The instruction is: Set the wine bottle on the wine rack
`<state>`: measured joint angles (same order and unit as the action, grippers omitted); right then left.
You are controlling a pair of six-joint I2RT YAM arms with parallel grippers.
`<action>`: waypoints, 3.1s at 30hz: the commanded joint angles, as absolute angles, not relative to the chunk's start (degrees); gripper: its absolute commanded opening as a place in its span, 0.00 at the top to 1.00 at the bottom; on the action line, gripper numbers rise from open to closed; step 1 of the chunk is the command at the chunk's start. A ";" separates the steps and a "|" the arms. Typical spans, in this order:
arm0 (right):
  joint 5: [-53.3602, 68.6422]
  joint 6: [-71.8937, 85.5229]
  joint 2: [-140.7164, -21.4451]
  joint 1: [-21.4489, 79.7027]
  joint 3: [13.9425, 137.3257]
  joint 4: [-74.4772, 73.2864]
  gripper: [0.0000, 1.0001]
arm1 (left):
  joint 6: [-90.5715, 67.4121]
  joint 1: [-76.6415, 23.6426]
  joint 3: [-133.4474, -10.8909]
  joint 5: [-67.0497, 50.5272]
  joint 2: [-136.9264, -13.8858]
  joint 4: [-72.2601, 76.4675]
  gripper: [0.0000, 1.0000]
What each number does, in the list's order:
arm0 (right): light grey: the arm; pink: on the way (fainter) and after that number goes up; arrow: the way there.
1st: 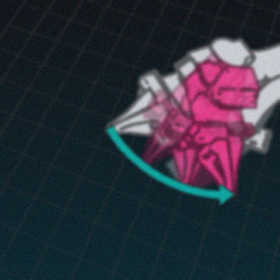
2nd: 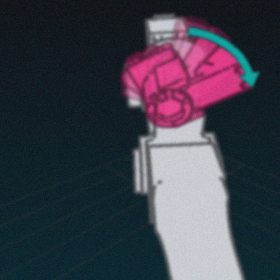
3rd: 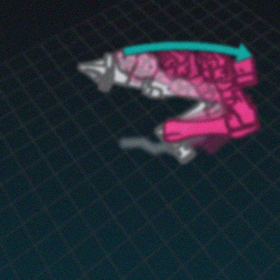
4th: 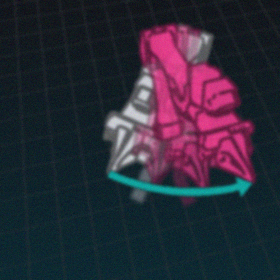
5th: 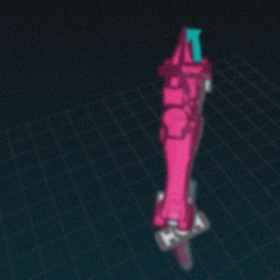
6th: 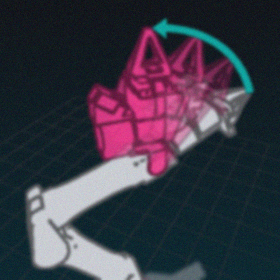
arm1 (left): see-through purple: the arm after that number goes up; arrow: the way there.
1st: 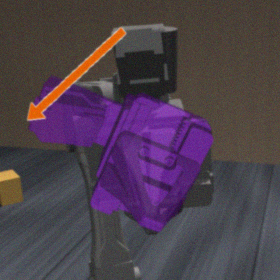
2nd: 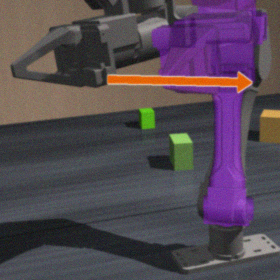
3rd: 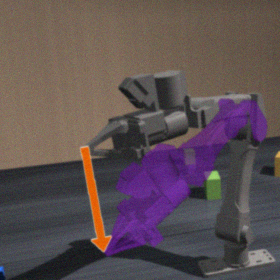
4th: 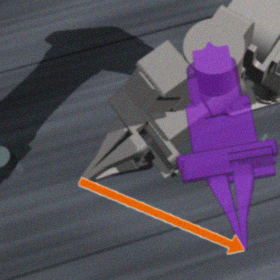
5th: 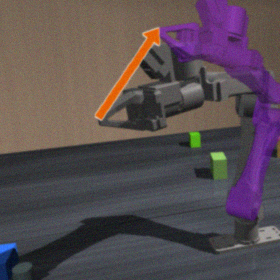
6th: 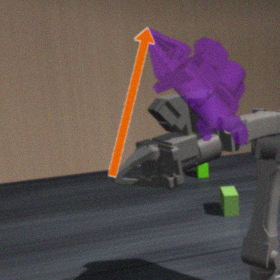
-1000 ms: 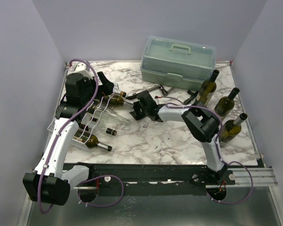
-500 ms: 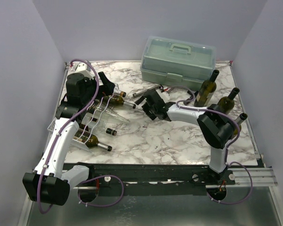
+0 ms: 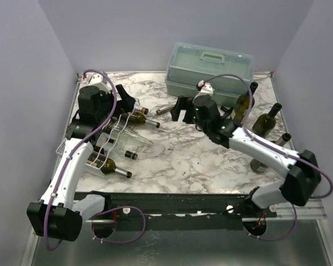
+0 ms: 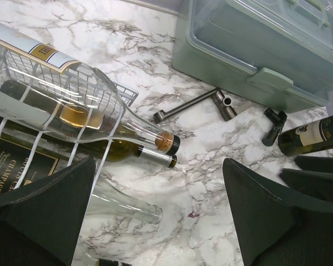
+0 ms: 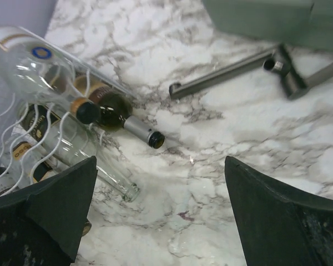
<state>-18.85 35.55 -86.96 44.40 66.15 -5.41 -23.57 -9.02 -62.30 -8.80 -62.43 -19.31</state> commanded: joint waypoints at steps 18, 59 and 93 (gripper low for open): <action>-44.91 0.58 -71.87 37.46 88.10 -21.31 0.00 | -23.91 -9.32 -62.14 -10.39 -63.19 -18.11 0.01; -16.44 12.04 -97.75 3.48 106.01 -53.69 0.33 | -24.17 -9.85 -62.08 -10.99 -63.79 -18.06 0.01; -0.38 13.05 -95.41 3.67 102.71 -53.94 0.99 | -24.26 -10.02 -62.14 -11.16 -63.71 -17.97 0.01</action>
<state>-8.32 11.73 -99.68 3.66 104.99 -54.28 -24.08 -9.82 -62.30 -9.82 -63.61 -19.31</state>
